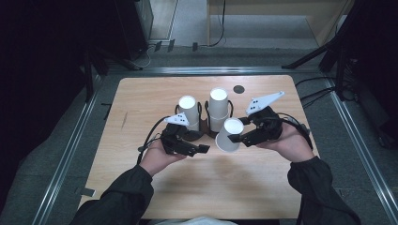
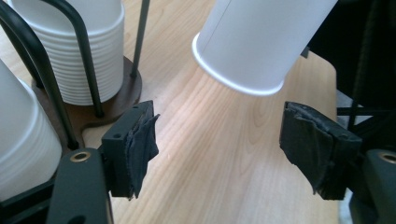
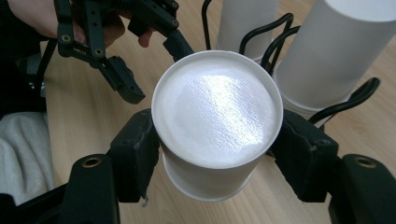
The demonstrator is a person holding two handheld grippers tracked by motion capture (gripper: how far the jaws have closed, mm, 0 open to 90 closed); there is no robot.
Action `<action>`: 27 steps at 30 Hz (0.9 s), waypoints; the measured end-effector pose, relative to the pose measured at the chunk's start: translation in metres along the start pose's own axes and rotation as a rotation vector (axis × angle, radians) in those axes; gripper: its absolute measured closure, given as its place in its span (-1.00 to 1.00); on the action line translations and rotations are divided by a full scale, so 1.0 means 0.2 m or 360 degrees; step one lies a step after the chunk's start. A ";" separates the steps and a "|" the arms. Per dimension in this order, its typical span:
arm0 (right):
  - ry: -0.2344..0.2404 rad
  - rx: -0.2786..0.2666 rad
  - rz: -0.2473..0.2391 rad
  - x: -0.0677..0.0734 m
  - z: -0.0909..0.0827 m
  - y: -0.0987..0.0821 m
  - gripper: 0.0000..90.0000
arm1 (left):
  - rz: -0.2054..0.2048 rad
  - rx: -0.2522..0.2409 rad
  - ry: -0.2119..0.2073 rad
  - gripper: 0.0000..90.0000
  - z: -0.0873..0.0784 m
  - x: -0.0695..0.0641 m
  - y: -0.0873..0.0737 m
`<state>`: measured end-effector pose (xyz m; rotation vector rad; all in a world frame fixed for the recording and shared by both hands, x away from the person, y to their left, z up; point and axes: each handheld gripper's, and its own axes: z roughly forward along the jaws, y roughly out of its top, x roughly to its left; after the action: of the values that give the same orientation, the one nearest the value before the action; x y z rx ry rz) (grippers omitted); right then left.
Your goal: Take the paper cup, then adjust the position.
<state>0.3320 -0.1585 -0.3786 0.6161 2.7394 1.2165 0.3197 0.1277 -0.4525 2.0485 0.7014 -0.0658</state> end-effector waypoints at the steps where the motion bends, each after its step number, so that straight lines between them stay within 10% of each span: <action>1: 0.0013 -0.0007 0.0009 0.00 0.01 -0.01 -0.23 | -0.0009 0.0002 -0.0017 -0.41 -0.01 0.00 -0.01; 15: 0.0090 0.0023 -0.0009 0.04 0.21 -0.16 -0.23 | -0.0032 -0.0022 -0.0087 -0.70 -0.05 0.05 -0.10; 27: 0.0149 -0.0026 -0.0041 0.05 0.28 -0.20 -0.23 | 0.0134 0.0032 -0.0112 -0.70 0.00 0.02 -0.12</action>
<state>0.3222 -0.1395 -0.4441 0.5333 2.8008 1.2929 0.3104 0.1398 -0.4724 2.0819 0.5727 -0.0967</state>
